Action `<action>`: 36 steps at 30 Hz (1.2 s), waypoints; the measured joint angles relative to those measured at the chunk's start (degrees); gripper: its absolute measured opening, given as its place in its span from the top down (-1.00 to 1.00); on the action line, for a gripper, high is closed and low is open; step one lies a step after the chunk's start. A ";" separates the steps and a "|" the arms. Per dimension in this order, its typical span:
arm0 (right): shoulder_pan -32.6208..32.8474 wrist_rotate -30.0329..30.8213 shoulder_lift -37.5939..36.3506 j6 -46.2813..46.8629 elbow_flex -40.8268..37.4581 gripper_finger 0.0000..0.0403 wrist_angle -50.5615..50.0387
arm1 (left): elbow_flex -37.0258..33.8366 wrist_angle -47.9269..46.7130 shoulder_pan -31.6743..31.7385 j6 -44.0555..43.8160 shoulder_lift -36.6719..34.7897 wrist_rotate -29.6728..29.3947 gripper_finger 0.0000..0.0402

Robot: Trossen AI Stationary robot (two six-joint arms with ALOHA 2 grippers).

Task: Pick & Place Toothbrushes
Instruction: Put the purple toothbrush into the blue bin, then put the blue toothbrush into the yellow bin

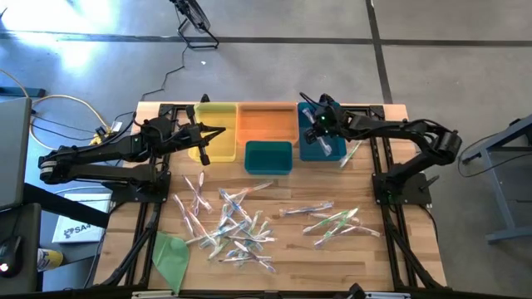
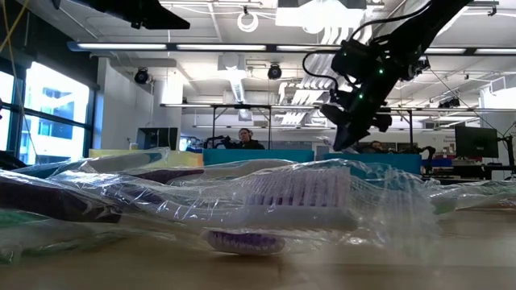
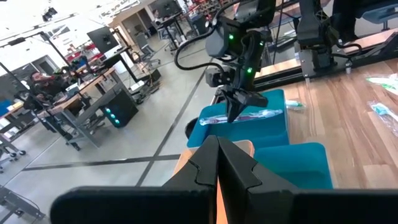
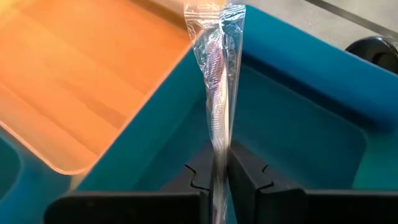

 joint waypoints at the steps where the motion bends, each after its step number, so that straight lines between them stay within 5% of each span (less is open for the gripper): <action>1: -0.24 -0.11 0.00 0.00 0.00 0.91 -0.29 | 0.00 -0.07 0.00 0.00 0.00 0.00 1.00; 10: -3.41 -3.24 -0.02 -0.17 0.00 0.91 -2.91 | 0.00 -0.10 0.00 -0.11 0.00 0.00 1.00; 23: -4.01 -3.91 -0.09 -0.61 0.00 0.50 -3.50 | 0.00 -0.10 0.00 -0.20 0.00 0.00 1.00; 36: -2.82 -7.86 -8.16 -0.58 0.00 0.62 -2.79 | 0.00 -0.12 0.00 -0.20 0.00 -0.01 1.00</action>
